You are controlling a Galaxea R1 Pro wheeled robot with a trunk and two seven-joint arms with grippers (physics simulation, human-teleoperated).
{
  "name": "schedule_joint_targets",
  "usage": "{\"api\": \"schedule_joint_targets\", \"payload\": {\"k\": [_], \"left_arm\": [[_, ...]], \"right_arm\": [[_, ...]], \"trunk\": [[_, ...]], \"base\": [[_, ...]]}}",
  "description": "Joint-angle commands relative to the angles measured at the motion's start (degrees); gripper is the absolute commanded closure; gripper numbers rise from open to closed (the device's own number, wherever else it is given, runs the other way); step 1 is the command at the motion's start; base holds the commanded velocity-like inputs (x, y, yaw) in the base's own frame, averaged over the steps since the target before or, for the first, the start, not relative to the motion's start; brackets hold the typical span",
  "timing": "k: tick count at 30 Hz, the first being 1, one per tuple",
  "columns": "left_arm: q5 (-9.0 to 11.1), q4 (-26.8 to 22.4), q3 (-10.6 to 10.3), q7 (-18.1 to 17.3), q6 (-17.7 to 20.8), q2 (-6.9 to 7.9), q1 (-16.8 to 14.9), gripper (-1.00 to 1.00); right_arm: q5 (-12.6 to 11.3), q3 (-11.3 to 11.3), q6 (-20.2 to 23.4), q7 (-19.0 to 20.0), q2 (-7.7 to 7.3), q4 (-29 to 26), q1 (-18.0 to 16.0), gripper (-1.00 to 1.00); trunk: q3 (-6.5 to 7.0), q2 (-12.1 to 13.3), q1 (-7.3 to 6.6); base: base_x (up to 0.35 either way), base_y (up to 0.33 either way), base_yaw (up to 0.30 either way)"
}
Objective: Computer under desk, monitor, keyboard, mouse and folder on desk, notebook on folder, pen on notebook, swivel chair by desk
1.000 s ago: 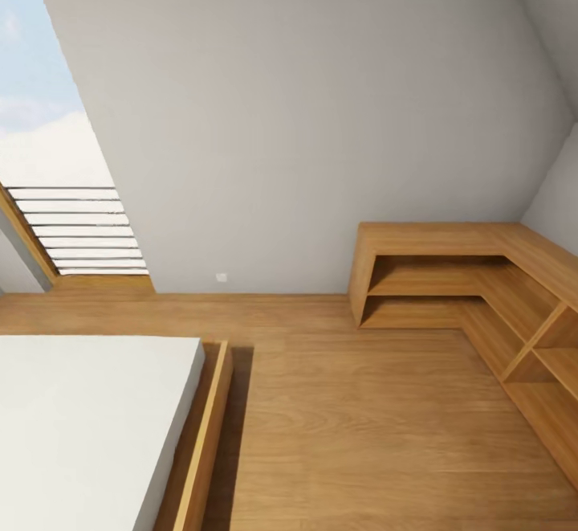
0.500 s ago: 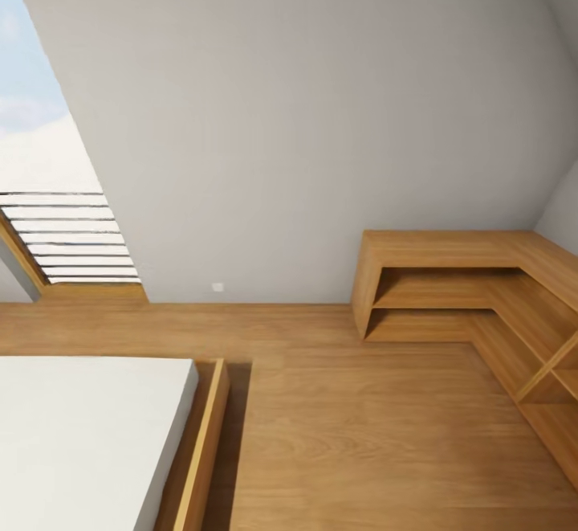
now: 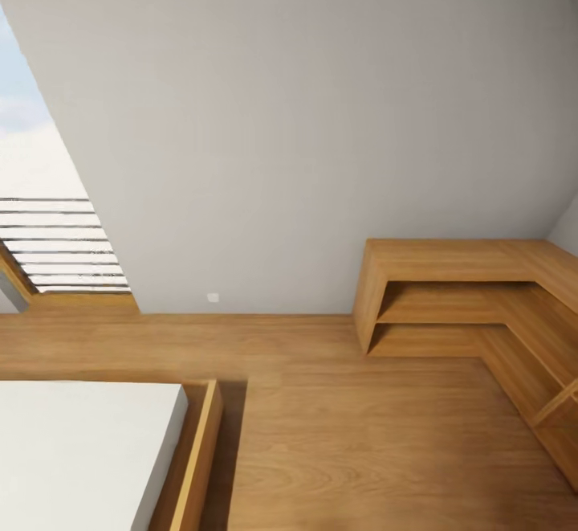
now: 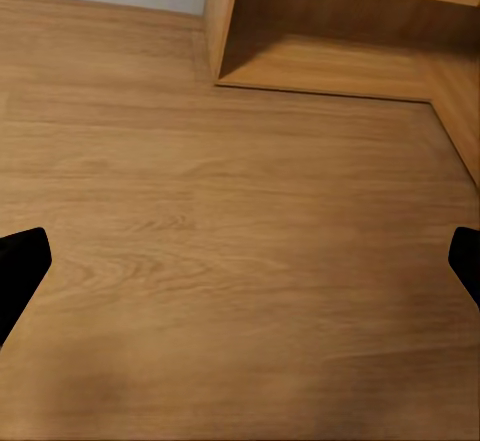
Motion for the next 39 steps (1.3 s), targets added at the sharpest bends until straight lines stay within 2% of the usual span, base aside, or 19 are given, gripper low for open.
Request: {"api": "schedule_joint_targets", "payload": {"k": [1, 19, 33, 39], "left_arm": [[0.49, -0.10, -0.43, 0.26, -0.10, 0.04, 0.01, -1.00], [0.49, -0.10, -0.43, 0.27, -0.10, 0.04, 0.01, -1.00], [0.49, -0.11, -0.49, 0.28, -0.06, 0.04, 0.01, -1.00], [0.53, -0.09, -0.51, 0.27, 0.05, 0.04, 0.01, -1.00]], "right_arm": [[-0.23, 0.49, -0.08, -0.30, 0.00, 0.00, -0.03, -1.00], [-0.23, 0.49, -0.08, -0.22, 0.00, 0.00, -0.03, -1.00], [-0.21, 0.54, -0.08, -0.21, -0.08, 0.00, -0.03, -1.00], [-0.22, 0.57, -0.08, -0.21, -0.09, 0.00, -0.03, -1.00]], "trunk": [[-0.10, -0.10, 0.07], [-0.10, -0.10, 0.07], [0.14, -0.10, 0.07], [0.30, -0.10, 0.07]], "base": [[0.320, -0.070, 0.000], [0.320, -0.075, -0.023], [0.318, -0.075, -0.214], [0.143, -0.026, -0.245]]}}
